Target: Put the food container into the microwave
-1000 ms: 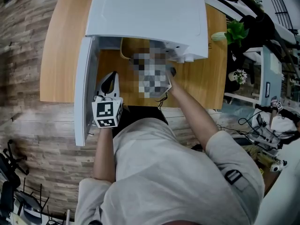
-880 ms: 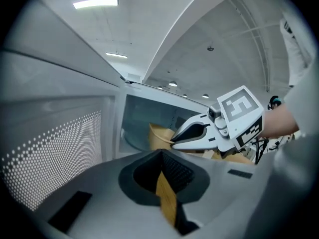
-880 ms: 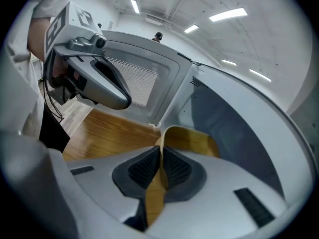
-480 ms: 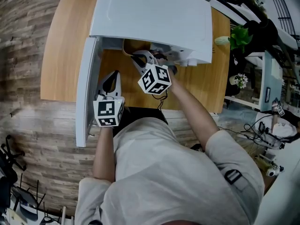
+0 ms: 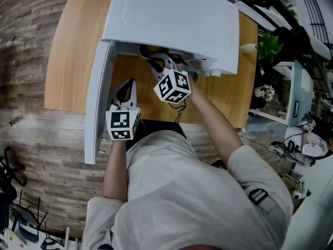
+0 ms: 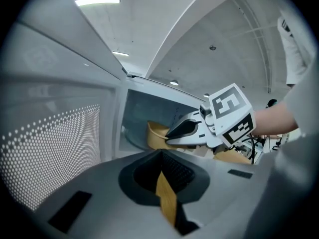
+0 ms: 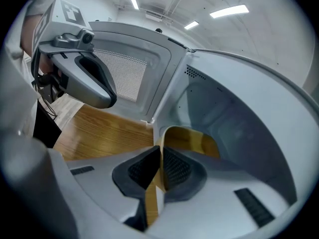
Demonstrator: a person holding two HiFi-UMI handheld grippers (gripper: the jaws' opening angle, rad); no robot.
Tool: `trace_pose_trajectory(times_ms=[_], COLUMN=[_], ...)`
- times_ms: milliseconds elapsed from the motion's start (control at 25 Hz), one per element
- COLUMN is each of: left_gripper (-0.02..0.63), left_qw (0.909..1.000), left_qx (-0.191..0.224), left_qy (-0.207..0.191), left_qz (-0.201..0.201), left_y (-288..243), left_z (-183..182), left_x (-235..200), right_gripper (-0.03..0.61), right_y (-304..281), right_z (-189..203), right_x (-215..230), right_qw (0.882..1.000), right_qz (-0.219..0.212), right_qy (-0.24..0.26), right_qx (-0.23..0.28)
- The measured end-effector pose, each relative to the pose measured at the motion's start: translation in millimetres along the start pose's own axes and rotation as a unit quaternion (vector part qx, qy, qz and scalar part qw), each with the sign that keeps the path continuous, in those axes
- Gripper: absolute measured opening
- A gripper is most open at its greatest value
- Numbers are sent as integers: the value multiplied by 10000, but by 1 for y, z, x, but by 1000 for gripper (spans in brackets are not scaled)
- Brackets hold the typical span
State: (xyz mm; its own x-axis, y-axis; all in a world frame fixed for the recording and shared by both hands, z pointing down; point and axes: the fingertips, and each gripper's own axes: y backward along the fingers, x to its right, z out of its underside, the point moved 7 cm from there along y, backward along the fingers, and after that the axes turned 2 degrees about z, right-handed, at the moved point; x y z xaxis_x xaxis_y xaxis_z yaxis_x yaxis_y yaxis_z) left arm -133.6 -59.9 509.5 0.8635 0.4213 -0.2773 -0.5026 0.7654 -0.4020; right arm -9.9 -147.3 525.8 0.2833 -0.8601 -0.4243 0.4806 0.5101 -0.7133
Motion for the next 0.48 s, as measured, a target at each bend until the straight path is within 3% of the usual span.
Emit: trace_pose_trajectory(times_ms=[480], left_gripper=[12], left_qw=[10000], left_qx=[-15], left_qy=[-14], left_qz=[-28], left_y=[-5], left_z=[-2], left_x=[0], right_gripper=[31], right_y=[-9], right_z=[0], right_x=[11], right_qw=[9998], right_qz=[182], right_qy=[42], right_qx=[-10])
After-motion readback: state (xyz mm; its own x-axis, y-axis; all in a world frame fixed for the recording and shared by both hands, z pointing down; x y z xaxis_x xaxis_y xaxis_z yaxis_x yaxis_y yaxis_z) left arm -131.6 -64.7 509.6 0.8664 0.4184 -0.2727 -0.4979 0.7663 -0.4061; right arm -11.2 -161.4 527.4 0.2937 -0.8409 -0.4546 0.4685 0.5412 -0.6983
